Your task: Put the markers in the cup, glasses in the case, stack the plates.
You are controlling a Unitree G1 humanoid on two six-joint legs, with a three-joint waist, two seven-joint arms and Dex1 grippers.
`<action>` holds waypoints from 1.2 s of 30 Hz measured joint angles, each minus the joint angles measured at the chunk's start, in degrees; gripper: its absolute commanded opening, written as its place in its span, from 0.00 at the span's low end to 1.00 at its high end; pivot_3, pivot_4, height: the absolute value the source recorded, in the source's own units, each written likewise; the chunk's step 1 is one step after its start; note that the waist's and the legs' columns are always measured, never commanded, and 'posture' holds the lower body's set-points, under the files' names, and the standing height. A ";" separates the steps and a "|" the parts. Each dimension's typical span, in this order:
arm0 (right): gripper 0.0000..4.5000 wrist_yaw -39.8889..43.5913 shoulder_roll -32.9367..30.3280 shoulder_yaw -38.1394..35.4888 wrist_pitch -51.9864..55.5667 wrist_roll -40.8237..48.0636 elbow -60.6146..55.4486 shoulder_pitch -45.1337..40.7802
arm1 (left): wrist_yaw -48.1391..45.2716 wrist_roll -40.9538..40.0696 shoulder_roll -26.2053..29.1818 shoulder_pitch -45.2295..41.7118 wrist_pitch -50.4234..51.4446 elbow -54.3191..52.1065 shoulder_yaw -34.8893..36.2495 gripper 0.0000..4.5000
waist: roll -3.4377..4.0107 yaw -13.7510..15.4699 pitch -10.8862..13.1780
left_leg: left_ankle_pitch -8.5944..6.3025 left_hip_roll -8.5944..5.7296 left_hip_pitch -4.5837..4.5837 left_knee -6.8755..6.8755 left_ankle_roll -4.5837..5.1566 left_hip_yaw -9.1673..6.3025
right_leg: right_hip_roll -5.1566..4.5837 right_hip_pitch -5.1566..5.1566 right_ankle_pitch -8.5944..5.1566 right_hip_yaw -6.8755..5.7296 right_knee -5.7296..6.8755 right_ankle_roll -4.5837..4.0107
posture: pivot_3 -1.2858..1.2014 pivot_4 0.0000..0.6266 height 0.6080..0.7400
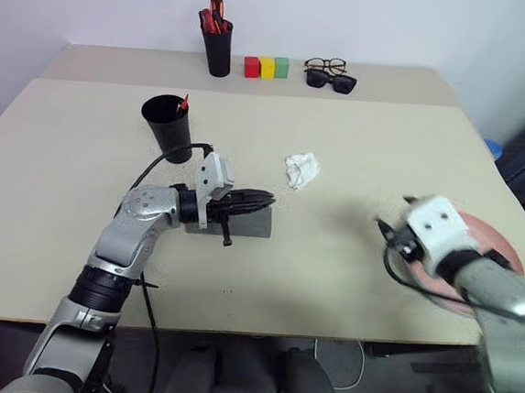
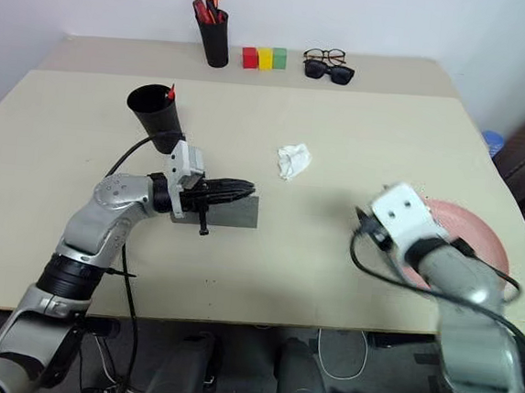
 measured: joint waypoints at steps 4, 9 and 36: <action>1.00 -0.52 8.12 7.12 -3.70 1.88 17.82 -12.82 | 4.85 1.37 2.73 5.43 0.05 -2.13 4.13 0.04 | 0.03 0.09 0.02 | 0.00 -0.01 -0.14 -0.07 -0.01 -0.06 | -0.05 -0.15 0.00 -0.05 0.00 -0.01 | 0.52 0.24 1.00; 1.00 -6.10 16.33 8.34 -8.91 1.82 42.12 -25.49 | 9.54 1.45 5.59 12.37 1.46 -8.10 8.94 0.04 | 0.03 0.76 0.02 | 0.01 -0.06 -0.25 -0.05 -0.02 -0.05 | -0.19 -0.24 0.01 -0.07 0.02 0.00 | 0.52 0.24 1.00; 0.01 -12.40 3.60 4.08 -7.04 -0.59 18.70 -9.35 | 8.68 0.58 -0.59 8.46 4.50 -12.20 1.20 0.04 | 0.08 1.16 0.02 | 0.01 -0.10 -0.37 -0.02 -0.02 -0.02 | -0.16 -0.25 0.01 -0.13 -0.01 0.01 | 0.52 0.24 1.00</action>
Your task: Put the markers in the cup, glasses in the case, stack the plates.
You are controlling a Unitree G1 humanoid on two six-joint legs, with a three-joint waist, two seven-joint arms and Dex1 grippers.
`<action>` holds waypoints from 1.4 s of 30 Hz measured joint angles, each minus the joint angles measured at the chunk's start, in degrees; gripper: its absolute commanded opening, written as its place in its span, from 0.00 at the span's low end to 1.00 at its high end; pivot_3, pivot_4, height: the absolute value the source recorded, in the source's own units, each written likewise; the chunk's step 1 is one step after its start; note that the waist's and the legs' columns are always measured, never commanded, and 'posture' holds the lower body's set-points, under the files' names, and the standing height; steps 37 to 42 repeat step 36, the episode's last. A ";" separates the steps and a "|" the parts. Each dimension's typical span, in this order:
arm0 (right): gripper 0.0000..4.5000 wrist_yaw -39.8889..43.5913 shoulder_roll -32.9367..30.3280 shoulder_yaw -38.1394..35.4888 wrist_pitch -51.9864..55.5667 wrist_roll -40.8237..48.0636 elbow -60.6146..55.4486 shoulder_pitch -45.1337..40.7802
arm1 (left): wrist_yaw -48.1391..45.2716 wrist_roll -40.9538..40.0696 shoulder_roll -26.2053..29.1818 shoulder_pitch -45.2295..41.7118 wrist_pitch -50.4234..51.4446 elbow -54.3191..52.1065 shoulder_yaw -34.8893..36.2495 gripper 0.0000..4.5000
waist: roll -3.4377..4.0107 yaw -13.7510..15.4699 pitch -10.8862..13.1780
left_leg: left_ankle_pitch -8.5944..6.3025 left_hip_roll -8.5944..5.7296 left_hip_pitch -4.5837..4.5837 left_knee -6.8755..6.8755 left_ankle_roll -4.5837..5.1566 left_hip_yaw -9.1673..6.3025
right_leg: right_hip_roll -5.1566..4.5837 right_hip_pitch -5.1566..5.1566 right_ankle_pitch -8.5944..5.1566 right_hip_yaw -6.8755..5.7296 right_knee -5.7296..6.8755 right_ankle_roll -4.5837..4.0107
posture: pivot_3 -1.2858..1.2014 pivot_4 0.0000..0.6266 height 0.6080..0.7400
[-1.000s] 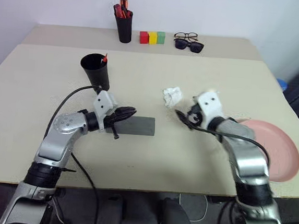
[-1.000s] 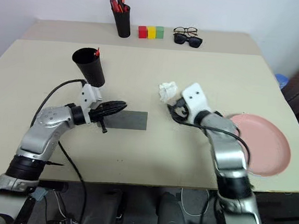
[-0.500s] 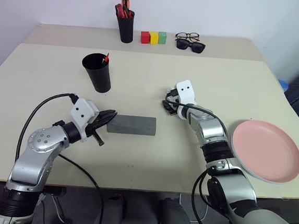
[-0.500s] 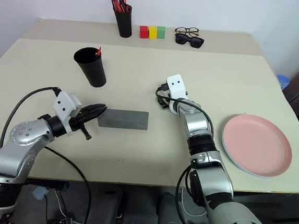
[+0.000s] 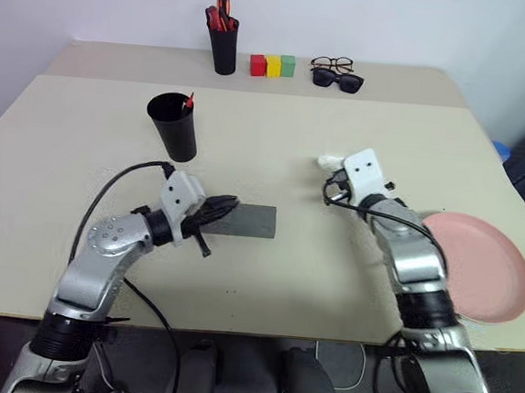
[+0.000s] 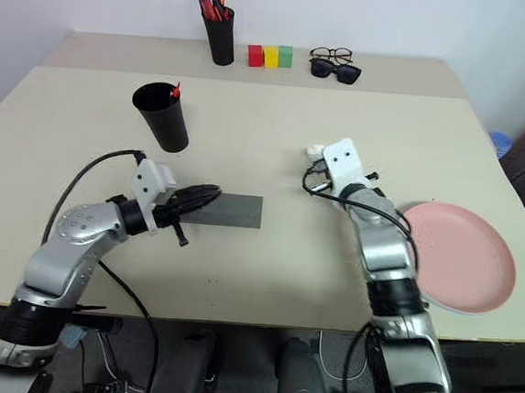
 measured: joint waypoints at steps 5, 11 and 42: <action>0.01 3.63 -7.98 -12.11 8.37 1.54 -17.51 14.23 | -5.42 -2.21 -2.48 -4.72 0.11 2.85 -4.18 0.04 | 0.01 -0.67 -0.01 | -0.01 0.03 0.10 0.00 0.02 0.01 | 0.09 0.07 0.00 0.06 -0.02 0.00 | 0.52 0.24 1.00; 0.41 7.12 -12.08 -24.06 19.23 2.92 -24.89 26.70 | -11.62 -3.17 -5.33 -9.01 -1.02 8.10 -8.30 0.04 | 0.10 -0.63 -0.07 | -0.01 0.06 0.22 0.02 0.02 0.09 | 0.17 0.19 -0.01 0.08 0.01 -0.01 | 0.52 0.24 1.00; 0.86 25.26 -6.38 -6.62 -8.79 18.76 7.53 -0.85 | 14.00 0.11 4.55 18.74 -1.74 -2.25 24.76 0.04 | 0.12 -0.40 -0.02 | -0.04 0.14 0.18 0.00 0.07 0.01 | -0.12 0.19 0.00 0.07 -0.10 0.01 | 0.52 0.24 1.00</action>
